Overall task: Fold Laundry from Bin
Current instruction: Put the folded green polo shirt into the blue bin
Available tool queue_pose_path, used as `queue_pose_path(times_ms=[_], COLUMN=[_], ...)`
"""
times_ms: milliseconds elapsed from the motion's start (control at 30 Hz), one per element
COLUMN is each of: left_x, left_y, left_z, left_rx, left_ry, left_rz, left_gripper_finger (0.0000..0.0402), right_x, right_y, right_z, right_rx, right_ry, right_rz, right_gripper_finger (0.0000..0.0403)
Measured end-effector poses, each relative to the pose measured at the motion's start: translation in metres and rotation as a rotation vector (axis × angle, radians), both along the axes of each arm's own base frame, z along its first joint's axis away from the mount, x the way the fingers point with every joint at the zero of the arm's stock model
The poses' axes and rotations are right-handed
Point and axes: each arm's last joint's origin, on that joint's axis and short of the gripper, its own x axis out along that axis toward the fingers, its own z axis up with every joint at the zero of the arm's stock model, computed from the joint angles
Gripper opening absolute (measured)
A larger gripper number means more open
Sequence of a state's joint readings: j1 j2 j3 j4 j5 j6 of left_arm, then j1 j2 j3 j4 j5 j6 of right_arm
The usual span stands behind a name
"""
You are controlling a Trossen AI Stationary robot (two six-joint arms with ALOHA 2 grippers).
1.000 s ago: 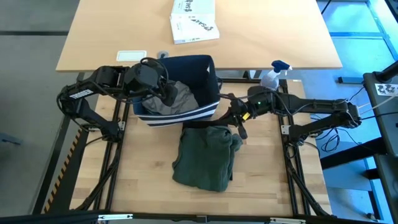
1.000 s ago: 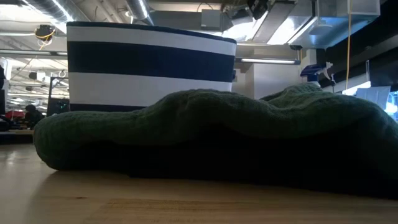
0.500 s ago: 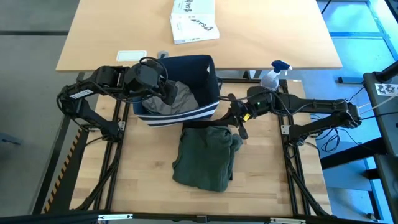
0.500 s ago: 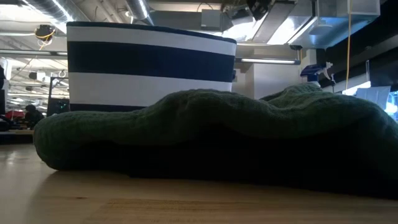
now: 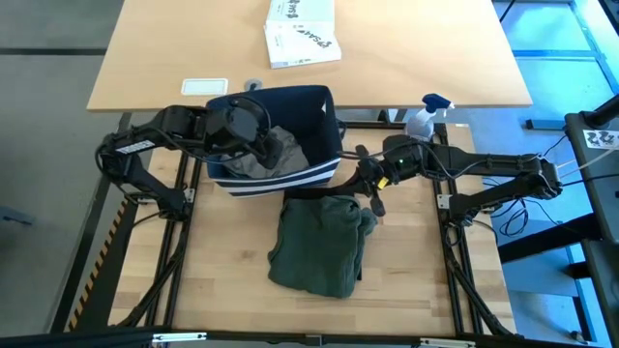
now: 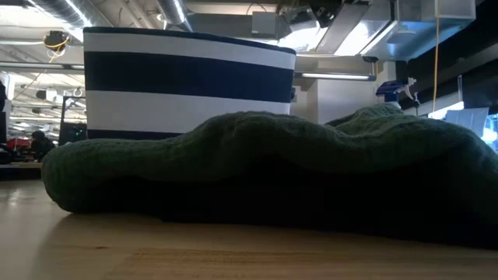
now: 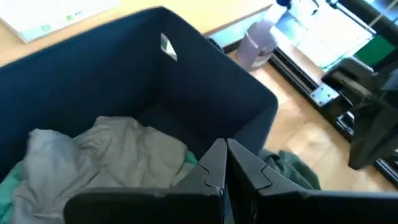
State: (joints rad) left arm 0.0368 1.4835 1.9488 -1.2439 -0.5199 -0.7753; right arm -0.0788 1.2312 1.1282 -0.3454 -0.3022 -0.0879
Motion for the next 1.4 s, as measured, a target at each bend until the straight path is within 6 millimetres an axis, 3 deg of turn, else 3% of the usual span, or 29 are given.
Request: queue_pose_path(times_ms=[133,400,600,767,1033,1167,1400], left_x=[0.003,0.016,0.045,0.046,0.05,0.054,0.07], left_y=[-0.001,-0.025,-0.065,-0.099,-0.142,-0.148,-0.162], left_z=[0.002,-0.009,-0.064,-0.123,-0.195,-0.211,-0.228], left_rx=[-0.013,0.024,-0.073,-0.03,0.093,0.078,0.058], left_ry=[-0.021,0.109,0.357,0.581,0.52,0.429,0.345], left_rz=[-0.051,-0.375,-0.687,-0.856,-1.145,-1.194,-1.246], left_gripper_finger=[0.0,0.0,0.0,0.0,0.0,0.0016,0.0104], right_x=[-0.003,-0.02,-0.027,-0.032,-0.035,-0.035,-0.036], right_y=[-0.001,-0.004,-0.004,-0.006,-0.006,-0.006,-0.006], right_z=[0.001,0.006,-0.004,-0.006,-0.003,-0.004,-0.004], right_rx=[-0.015,-0.079,-0.106,-0.069,-0.03,-0.011,0.01], right_ry=[0.012,0.051,0.177,0.223,0.219,0.222,0.231], right_rz=[-0.032,-0.159,-0.191,-0.287,-0.348,-0.359,-0.372], right_gripper_finger=[0.0005,0.0005,0.0005,0.0005,0.0005,0.0005,0.0005])
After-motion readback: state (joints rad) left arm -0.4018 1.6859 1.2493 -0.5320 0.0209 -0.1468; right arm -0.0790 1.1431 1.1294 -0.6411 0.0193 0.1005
